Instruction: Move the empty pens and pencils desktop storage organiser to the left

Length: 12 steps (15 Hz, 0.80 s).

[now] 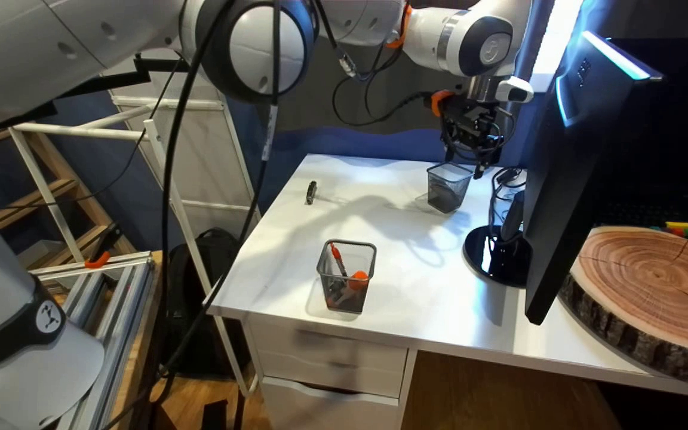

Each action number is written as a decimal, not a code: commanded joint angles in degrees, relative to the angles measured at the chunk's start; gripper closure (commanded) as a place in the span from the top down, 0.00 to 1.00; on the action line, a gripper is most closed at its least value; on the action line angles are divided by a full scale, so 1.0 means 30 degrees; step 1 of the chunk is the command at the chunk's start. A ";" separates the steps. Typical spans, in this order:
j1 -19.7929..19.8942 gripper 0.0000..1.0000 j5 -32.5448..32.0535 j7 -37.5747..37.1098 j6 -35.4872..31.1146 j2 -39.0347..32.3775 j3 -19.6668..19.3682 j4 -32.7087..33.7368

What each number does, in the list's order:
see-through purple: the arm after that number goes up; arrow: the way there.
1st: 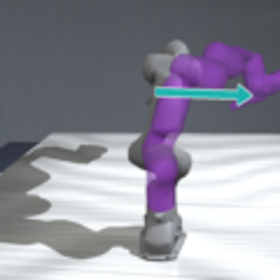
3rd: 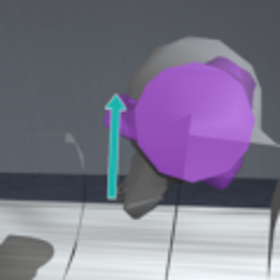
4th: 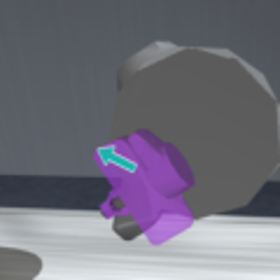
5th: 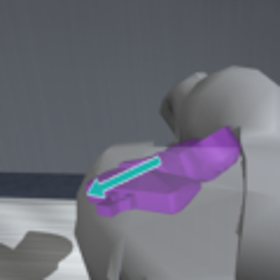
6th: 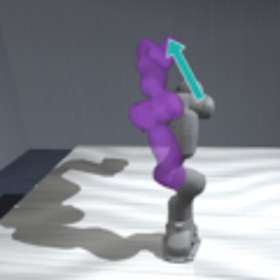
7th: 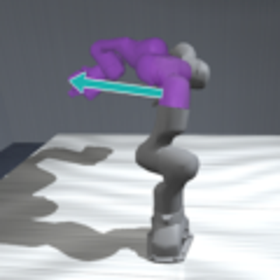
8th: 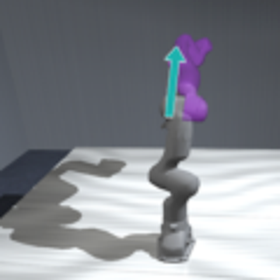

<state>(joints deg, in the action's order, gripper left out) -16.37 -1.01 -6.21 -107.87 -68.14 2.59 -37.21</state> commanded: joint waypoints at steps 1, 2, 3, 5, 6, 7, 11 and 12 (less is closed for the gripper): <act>-0.0016 1.00 -0.0604 0.1853 0.1261 -0.1645 -0.0076 0.2573; 0.0016 1.00 -0.0632 0.1993 0.1308 -0.1866 -0.0107 0.2944; 0.0035 1.00 -0.0318 0.1319 0.0556 -0.0798 -0.0051 0.0964; 0.0068 1.00 -0.0368 0.1663 0.0685 -0.1170 -0.0070 0.1527; 0.0072 1.00 -0.0378 0.1729 0.0729 -0.1256 -0.0080 0.1671; 0.0072 1.00 -0.0383 0.1759 0.0752 -0.1281 -0.0087 0.1742; -0.0485 1.00 -0.0988 0.1597 -0.1994 -0.1851 -0.0543 0.2244; -0.0754 1.00 -0.1496 0.1267 -0.2724 -0.1968 -0.1035 0.2286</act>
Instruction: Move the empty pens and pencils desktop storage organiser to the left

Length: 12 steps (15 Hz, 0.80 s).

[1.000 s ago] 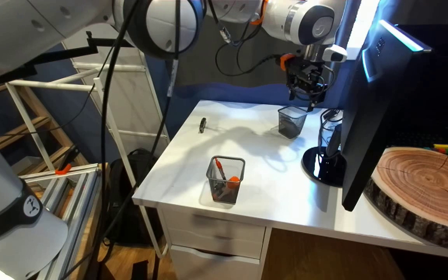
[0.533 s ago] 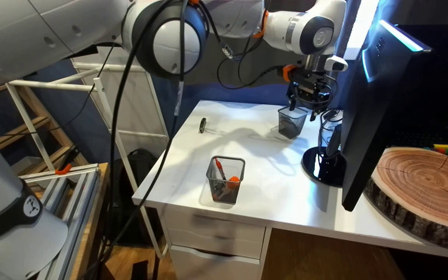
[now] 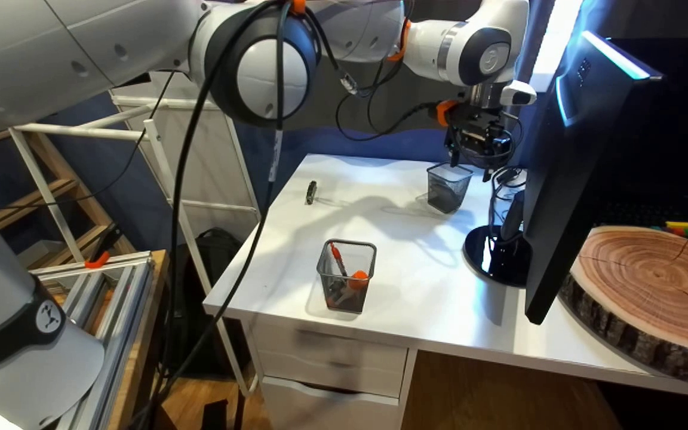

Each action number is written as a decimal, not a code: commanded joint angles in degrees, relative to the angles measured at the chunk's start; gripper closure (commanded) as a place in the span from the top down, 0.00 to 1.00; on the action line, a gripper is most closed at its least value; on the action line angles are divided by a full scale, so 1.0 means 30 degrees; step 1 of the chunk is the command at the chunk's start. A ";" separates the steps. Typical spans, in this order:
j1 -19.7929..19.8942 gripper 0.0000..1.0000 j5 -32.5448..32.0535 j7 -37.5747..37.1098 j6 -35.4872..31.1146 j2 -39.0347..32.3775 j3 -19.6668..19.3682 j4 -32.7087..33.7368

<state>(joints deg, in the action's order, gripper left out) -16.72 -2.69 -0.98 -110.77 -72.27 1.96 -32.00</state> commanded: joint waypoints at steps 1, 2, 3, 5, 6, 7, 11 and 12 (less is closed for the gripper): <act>-0.0678 1.00 -0.1028 -0.0328 -0.2434 -0.0699 -0.0833 0.0563; -0.0808 1.00 -0.1290 -0.0486 -0.2792 -0.0763 -0.1127 0.0519; -0.0818 1.00 -0.1345 -0.0479 -0.3185 -0.0920 -0.1217 0.0500; -0.0658 1.00 -0.1084 -0.0051 -0.4031 -0.1279 -0.1101 0.0536; -0.0580 1.00 -0.0934 0.0219 -0.4523 -0.1403 -0.0947 0.0561; -0.0495 1.00 -0.0806 0.0495 -0.5087 -0.1529 -0.0778 0.0572; -0.0118 1.00 -0.0162 0.2133 -0.6801 -0.1714 0.0258 0.0455; 0.0008 1.00 0.0135 0.3042 -0.6818 -0.1641 0.0811 0.0350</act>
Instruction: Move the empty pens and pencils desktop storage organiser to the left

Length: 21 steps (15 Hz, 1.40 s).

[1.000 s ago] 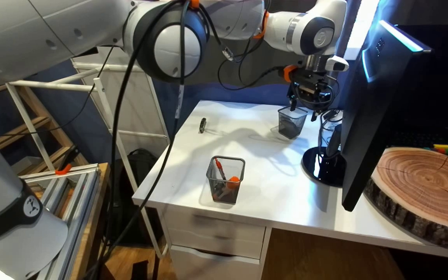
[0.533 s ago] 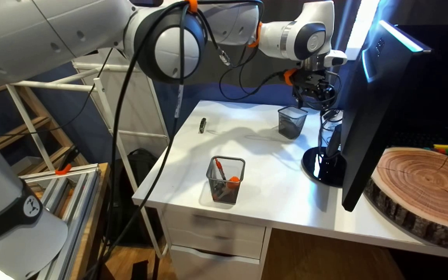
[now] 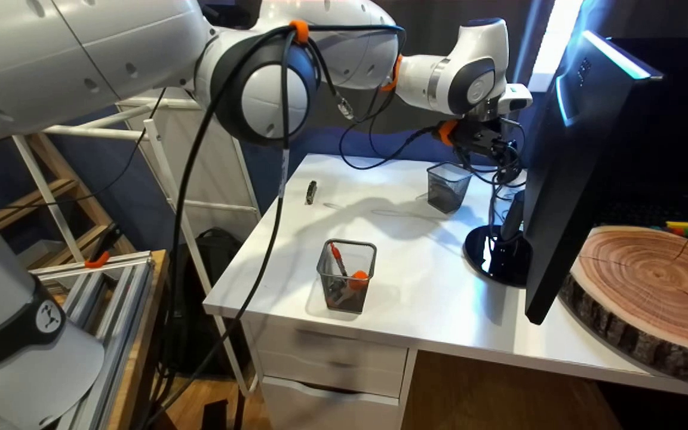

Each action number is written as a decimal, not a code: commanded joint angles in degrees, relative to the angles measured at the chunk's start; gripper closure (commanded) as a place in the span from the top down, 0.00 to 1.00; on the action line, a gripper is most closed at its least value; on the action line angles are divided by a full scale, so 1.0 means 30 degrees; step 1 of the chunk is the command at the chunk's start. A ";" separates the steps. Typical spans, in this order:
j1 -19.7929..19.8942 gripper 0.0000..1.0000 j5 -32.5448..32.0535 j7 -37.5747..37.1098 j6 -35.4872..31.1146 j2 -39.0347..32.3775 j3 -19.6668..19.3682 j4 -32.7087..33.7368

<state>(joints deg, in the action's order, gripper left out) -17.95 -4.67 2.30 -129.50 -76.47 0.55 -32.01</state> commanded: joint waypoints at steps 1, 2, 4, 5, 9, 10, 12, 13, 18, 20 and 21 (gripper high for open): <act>0.0561 1.00 0.1125 0.2683 -0.0321 -0.0132 0.1867 0.0232; 0.0620 1.00 0.1320 0.2952 -0.0127 -0.0103 0.2182 0.0190; 0.0719 1.00 0.1546 0.2648 0.0513 -0.0011 0.2446 0.0049; 0.0740 1.00 0.1568 0.2275 0.0707 -0.0037 0.2433 0.0040; 0.0826 0.85 0.1489 0.1619 0.1048 -0.0275 0.2280 0.0191; 0.0863 0.71 0.1462 0.1529 0.0966 -0.0374 0.2260 0.0258; 0.1075 0.60 0.1536 0.1812 0.0711 -0.0639 0.2413 0.0401; 0.1213 0.53 0.1625 0.2091 0.0701 -0.0754 0.2565 0.0447; 0.1391 0.18 0.1540 0.2525 0.0855 -0.0972 0.2843 0.0526; 0.1314 0.03 0.1465 0.2721 0.0961 -0.0908 0.2921 0.0510; 0.1285 0.01 0.1448 0.2799 0.1004 -0.0880 0.2981 0.0504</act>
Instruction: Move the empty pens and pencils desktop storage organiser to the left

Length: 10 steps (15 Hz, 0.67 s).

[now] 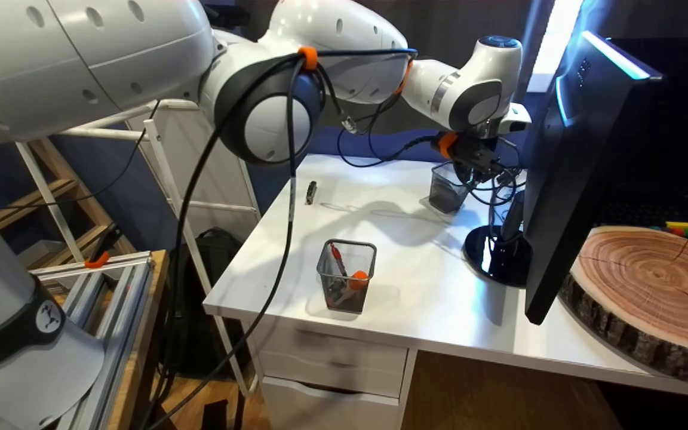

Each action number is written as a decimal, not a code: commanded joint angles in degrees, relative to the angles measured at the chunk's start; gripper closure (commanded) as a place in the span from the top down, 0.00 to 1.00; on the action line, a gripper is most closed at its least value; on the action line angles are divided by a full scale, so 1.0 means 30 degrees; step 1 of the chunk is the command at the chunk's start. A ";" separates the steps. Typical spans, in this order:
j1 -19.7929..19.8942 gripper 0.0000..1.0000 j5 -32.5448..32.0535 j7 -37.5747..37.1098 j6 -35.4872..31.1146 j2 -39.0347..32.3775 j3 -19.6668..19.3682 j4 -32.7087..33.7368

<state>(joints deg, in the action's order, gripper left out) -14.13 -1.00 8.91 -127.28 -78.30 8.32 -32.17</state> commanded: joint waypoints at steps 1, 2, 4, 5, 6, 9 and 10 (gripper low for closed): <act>-0.0043 0.00 0.0197 0.0691 0.0358 -0.0208 0.0456 0.0532; -0.0103 0.00 0.0194 0.0838 0.0529 -0.0095 0.0583 0.0493; -0.0394 0.02 0.0087 0.2447 0.2155 0.0658 0.1113 0.0022; -0.0704 0.02 -0.0093 0.2814 0.2742 0.0964 0.1125 -0.0142; -0.1118 0.02 -0.0271 0.3176 0.3429 0.1356 0.1160 -0.0323; -0.2347 0.02 -0.0411 0.4504 0.5315 0.2197 0.1471 -0.0539; -0.2738 0.02 -0.0434 0.4996 0.5900 0.2463 0.1553 -0.0589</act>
<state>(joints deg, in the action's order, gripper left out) -19.79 -1.38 20.12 -114.56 -74.53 11.96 -32.00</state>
